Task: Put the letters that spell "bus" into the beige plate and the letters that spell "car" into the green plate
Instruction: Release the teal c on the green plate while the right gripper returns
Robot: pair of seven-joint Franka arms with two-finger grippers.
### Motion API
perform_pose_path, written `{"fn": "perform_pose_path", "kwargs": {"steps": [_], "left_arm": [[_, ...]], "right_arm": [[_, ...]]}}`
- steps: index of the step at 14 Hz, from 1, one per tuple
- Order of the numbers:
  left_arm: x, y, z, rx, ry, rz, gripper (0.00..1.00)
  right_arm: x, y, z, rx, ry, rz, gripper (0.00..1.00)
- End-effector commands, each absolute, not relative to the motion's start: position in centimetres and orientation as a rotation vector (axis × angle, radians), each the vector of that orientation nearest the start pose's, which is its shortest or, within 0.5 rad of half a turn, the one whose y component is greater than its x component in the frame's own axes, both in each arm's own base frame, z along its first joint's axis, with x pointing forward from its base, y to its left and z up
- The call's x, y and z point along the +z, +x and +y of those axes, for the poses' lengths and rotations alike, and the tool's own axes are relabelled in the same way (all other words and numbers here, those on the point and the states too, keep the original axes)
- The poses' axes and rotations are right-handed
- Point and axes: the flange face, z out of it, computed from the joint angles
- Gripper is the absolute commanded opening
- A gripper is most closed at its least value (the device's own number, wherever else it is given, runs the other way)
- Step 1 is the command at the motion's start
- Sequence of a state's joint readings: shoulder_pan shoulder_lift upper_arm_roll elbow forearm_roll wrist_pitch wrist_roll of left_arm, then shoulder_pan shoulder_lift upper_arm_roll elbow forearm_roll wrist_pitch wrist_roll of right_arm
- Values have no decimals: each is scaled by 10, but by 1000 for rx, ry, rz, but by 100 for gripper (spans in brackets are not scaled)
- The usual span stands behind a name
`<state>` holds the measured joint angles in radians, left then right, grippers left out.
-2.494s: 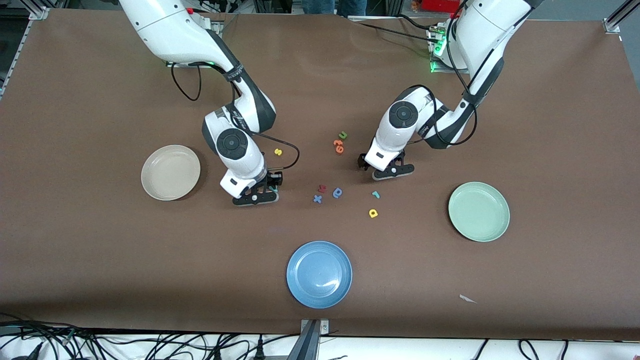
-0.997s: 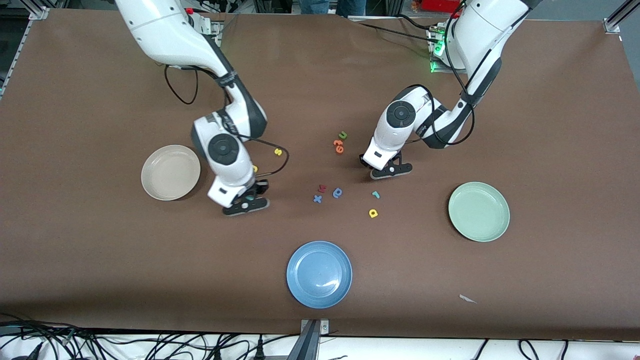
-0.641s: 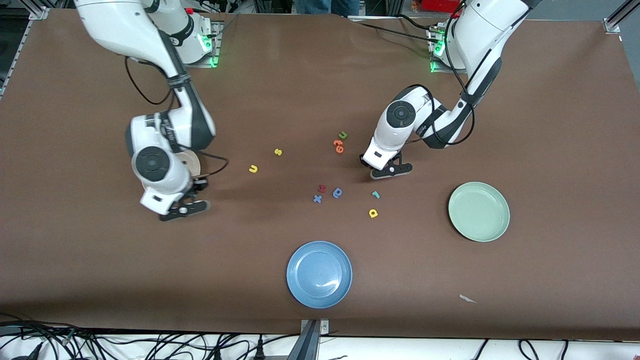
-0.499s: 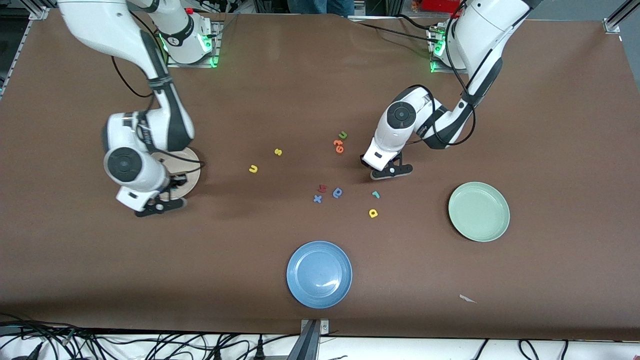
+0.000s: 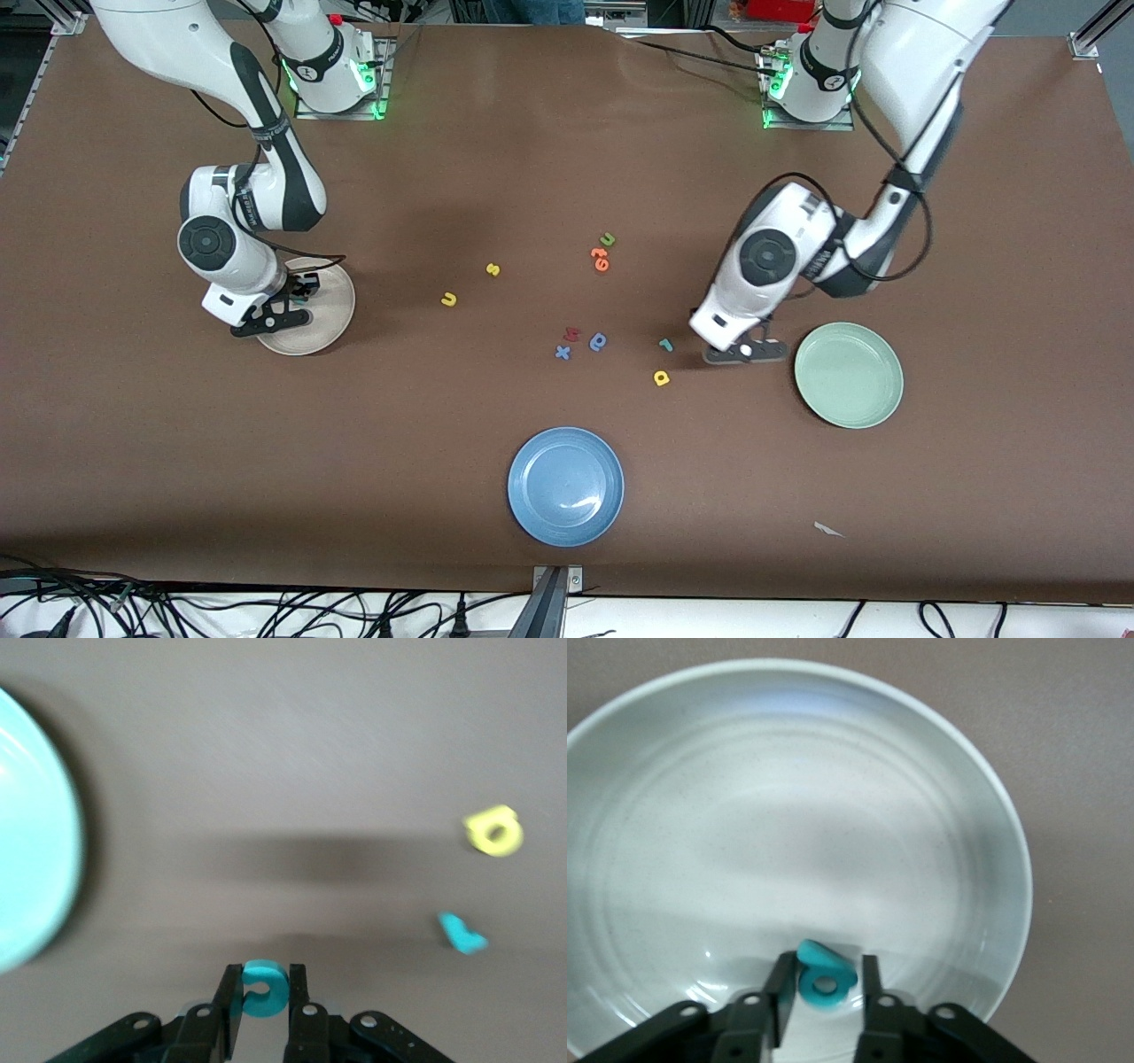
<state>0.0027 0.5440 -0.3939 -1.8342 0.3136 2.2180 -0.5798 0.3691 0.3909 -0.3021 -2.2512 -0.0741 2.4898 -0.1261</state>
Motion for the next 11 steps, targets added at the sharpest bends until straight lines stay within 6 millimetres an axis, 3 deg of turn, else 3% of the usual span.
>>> {"fn": "perform_pose_path", "kwargs": {"steps": [1, 3, 5, 7, 8, 9, 10, 11], "left_arm": [[253, 621, -161, 104, -3052, 123, 19], [250, 633, -122, 113, -3051, 225, 19], [242, 639, -86, 134, -3052, 310, 19], [234, 654, -60, 114, -2988, 402, 23], [226, 655, -56, 115, -2946, 449, 40], [220, 655, -54, 116, -2895, 506, 86], [222, 656, -60, 102, -2889, 509, 100], [232, 661, -65, 82, -2918, 478, 100]], "right_arm": [[226, 536, 35, 168, -3240, -414, 99], [258, 557, 58, 242, -3244, -364, 99], [286, 571, 114, 294, -3248, -205, 95], [292, 571, 156, 280, -3257, 9, 95], [286, 564, 188, 281, -3230, 93, 84], [281, 565, 200, 295, -3178, 308, 83], [270, 568, 205, 318, -3125, 476, 83], [268, 565, 217, 319, -3090, 540, 78]]}}
